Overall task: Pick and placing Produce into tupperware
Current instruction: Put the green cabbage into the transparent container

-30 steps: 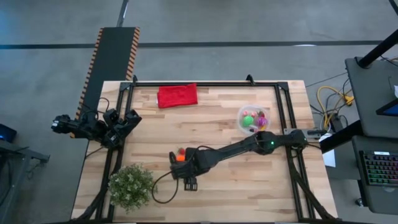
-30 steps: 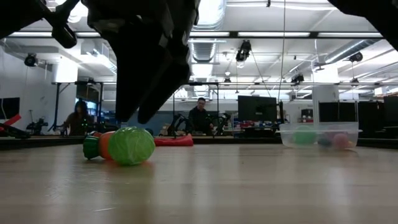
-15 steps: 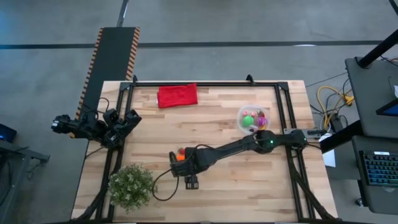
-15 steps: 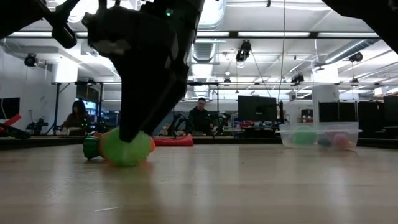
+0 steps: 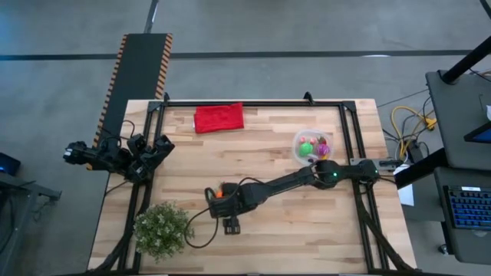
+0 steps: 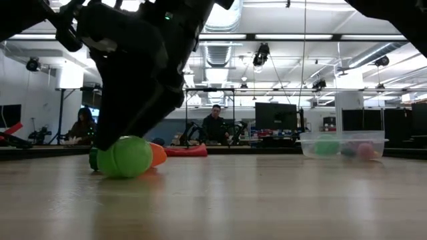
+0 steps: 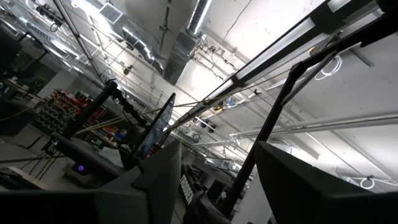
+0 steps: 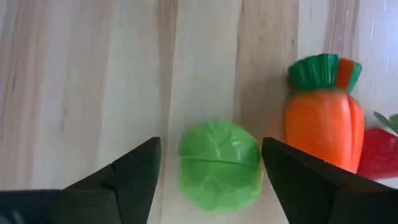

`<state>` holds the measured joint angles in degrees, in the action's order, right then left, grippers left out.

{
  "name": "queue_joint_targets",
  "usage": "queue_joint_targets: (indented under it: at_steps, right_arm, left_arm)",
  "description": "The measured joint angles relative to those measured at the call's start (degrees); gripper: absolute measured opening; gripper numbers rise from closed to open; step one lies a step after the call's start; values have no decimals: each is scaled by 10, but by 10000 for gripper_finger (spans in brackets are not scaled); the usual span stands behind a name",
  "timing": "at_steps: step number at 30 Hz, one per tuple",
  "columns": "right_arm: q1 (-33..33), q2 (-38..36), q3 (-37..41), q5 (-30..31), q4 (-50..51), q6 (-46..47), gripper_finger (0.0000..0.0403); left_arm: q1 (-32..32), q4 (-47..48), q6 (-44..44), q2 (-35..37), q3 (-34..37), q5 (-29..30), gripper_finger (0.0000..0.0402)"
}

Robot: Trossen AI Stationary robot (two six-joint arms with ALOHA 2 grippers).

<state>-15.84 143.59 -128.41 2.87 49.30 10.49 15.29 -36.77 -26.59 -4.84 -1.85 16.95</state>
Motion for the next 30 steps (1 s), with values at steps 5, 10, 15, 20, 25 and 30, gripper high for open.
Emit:
queue_joint_targets:
  at_steps: [5, 10, 15, 20, 25, 30]
  right_arm:
    - [0, 0, 17, -2, -7, 0, 271]
    - [0, 0, 28, -2, -8, 0, 270]
    - [1, 0, 28, 2, -9, -1, 263]
    - [2, 0, 37, 17, -16, -1, 252]
    - [2, 0, 38, 17, -17, 0, 236]
    - [3, -5, 29, 17, -12, 19, 228]
  left_arm:
    - [0, 0, 0, 0, 0, 0, 192]
    - [0, 0, 0, 0, 0, 0, 192]
    - [0, 0, 0, 0, 0, 0, 192]
    - [0, 0, 0, 0, 0, 0, 192]
    - [0, 0, 0, 0, 0, 0, 192]
    - [0, 0, 0, 0, 0, 0, 192]
